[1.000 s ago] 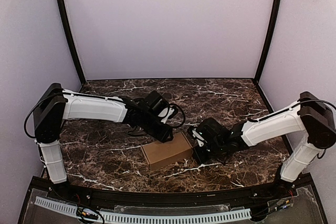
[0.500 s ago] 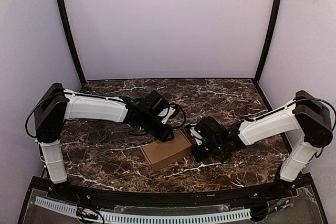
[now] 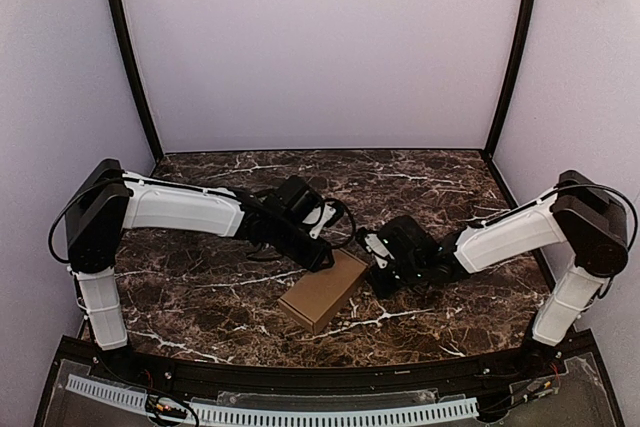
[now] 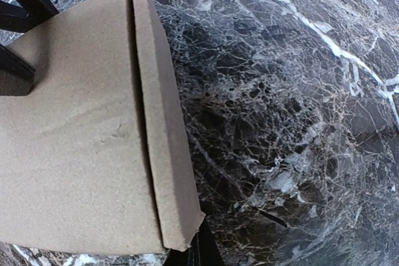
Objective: Fold the paper box
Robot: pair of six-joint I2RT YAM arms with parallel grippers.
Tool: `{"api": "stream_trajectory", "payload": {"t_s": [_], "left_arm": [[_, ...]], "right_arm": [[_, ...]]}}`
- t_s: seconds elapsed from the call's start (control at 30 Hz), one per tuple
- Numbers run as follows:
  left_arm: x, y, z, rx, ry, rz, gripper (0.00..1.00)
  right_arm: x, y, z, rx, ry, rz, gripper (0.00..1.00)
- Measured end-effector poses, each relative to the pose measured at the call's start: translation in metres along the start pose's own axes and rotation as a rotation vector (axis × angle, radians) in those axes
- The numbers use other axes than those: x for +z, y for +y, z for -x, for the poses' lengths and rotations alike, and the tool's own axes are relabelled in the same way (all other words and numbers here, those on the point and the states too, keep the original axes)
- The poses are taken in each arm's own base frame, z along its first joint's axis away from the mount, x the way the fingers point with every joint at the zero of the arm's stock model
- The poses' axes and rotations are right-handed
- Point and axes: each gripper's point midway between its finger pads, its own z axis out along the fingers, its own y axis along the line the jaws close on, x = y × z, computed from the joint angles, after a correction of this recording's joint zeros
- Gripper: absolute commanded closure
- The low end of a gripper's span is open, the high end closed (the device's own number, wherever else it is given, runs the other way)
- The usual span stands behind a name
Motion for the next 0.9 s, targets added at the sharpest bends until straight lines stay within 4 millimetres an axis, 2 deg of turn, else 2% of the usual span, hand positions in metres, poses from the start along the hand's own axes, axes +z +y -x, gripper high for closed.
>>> {"api": "stream_trajectory", "payload": {"t_s": [0.07, 0.17, 0.33, 0.6, 0.73, 0.9], "left_arm": [[0.0, -0.001, 0.0, -0.003, -0.002, -0.002, 0.69], [0.001, -0.005, 0.0, -0.002, -0.003, -0.007, 0.68], [0.002, -0.015, -0.003, 0.011, 0.001, -0.015, 0.64], [-0.006, -0.012, -0.007, 0.02, 0.016, 0.031, 0.54], [-0.024, -0.006, -0.003, 0.009, 0.001, 0.081, 0.45], [-0.071, -0.005, 0.02, -0.01, -0.116, 0.125, 0.28]], "right_arm": [[-0.001, -0.001, -0.001, -0.007, -0.005, 0.003, 0.85], [-0.005, -0.003, -0.004, -0.007, -0.009, 0.002, 0.77], [-0.023, -0.003, -0.004, 0.004, -0.042, 0.01, 0.69], [-0.062, 0.001, 0.019, 0.04, -0.144, 0.039, 0.62], [-0.08, 0.004, 0.026, 0.063, -0.174, 0.058, 0.58], [-0.1, 0.007, 0.024, 0.115, -0.191, 0.092, 0.36]]}}
